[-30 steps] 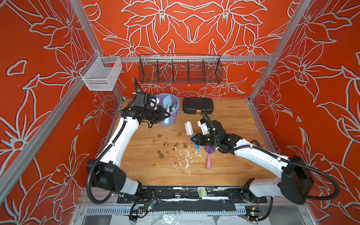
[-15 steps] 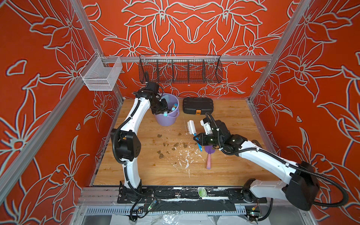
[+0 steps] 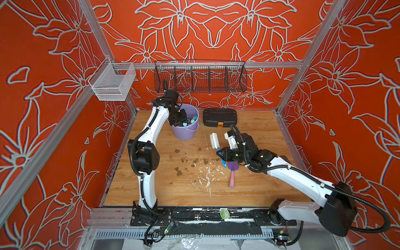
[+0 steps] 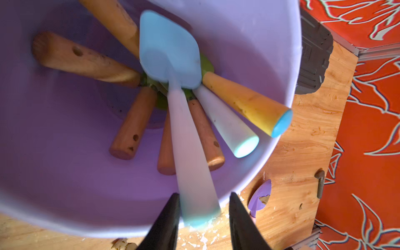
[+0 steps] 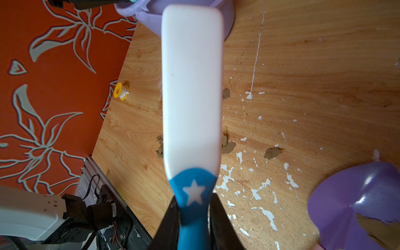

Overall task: Brush the soil off the hand trowel and place it into the bucket
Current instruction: Place the hand trowel in the bucket.

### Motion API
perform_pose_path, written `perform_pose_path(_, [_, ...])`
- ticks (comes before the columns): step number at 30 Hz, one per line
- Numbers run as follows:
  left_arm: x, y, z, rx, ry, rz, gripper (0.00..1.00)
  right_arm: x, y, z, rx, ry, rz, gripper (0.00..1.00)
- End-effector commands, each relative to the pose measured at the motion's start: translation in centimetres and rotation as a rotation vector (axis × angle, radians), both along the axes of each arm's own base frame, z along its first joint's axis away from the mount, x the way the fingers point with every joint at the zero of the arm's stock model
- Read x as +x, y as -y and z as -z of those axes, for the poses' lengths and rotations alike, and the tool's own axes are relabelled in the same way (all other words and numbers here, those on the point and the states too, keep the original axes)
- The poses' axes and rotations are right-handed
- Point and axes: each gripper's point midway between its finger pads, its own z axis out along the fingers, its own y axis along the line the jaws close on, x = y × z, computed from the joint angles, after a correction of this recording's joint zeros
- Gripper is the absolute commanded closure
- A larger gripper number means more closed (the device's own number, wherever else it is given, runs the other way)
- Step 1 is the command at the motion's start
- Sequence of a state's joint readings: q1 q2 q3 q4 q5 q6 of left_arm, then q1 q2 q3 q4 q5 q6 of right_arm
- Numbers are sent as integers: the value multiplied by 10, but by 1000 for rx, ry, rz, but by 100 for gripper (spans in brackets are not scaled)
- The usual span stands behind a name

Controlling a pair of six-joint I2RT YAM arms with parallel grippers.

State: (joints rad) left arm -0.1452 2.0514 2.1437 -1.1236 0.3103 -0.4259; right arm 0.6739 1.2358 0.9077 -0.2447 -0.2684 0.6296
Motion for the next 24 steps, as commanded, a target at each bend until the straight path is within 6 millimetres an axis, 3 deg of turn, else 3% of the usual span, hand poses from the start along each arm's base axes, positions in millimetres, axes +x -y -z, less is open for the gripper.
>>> perform_pose_path(1, [-4, 0, -3, 17, -15, 14, 60, 3, 3, -11, 9, 35, 7, 100])
perform_pose_path(4, [-10, -2, -21, 43, 28, 20, 60, 3, 14, -8, -5, 15, 31, 100])
perform_pose_path(8, [-38, 5, -46, 155, 128, 42, 60, 3, 42, 5, -24, -37, 97, 100])
perform_pose_path(11, [-74, 27, -52, 213, 203, 84, 60, -1, 69, 15, -46, -77, 153, 100])
perform_pose_path(13, [-99, 54, -50, 182, 243, 141, 60, -5, 84, 20, -63, -97, 180, 100])
perform_pose_path(20, [-191, 141, 0, 127, 192, 333, 55, -27, 124, 46, -125, -202, 285, 100])
perform_pose_path(24, [-223, 173, 31, 129, 113, 435, 52, -43, 141, 67, -153, -270, 335, 100])
